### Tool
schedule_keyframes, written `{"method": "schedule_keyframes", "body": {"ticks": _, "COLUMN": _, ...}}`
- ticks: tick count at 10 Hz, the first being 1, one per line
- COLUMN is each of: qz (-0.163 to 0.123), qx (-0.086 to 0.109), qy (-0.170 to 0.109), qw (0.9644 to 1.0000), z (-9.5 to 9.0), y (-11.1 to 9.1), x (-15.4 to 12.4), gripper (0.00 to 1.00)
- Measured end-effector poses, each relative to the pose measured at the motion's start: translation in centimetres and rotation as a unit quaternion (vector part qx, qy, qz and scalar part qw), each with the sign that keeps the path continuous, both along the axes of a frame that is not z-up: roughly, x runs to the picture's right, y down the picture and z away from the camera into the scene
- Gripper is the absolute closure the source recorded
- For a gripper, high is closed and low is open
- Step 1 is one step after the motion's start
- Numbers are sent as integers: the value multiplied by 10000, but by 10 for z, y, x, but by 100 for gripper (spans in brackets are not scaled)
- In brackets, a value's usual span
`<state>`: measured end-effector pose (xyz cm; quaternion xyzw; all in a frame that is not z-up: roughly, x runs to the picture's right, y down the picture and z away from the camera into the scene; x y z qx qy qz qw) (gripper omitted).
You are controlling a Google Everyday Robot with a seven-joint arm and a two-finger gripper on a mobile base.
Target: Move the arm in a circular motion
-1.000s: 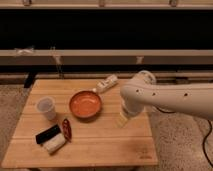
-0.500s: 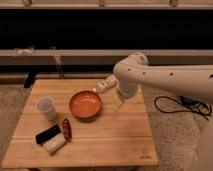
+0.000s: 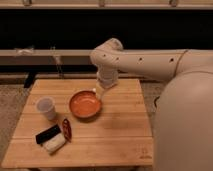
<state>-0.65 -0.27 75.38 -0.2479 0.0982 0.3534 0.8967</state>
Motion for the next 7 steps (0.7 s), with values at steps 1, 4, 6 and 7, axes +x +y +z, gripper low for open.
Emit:
{"method": "schedule_keyframes", "body": {"ticks": 1, "qz": -144, "qx": 28, "qy": -124, "qw": 9998, "z": 5, "y": -10, "x": -27, "gripper": 20}}
{"method": "schedule_keyframes", "body": {"ticks": 4, "qz": -612, "qx": 75, "qy": -450, "qw": 9971, "z": 14, "y": -26, "x": -92, "gripper": 20}}
{"method": "schedule_keyframes", "body": {"ticks": 6, "qz": -1023, "qx": 121, "qy": -707, "qw": 9922, "z": 13, "y": -27, "x": -140, "gripper": 20}}
{"method": "schedule_keyframes", "body": {"ticks": 7, "qz": -1223, "qx": 132, "qy": -852, "qw": 9887, "z": 9, "y": -21, "x": -163, "gripper": 20}}
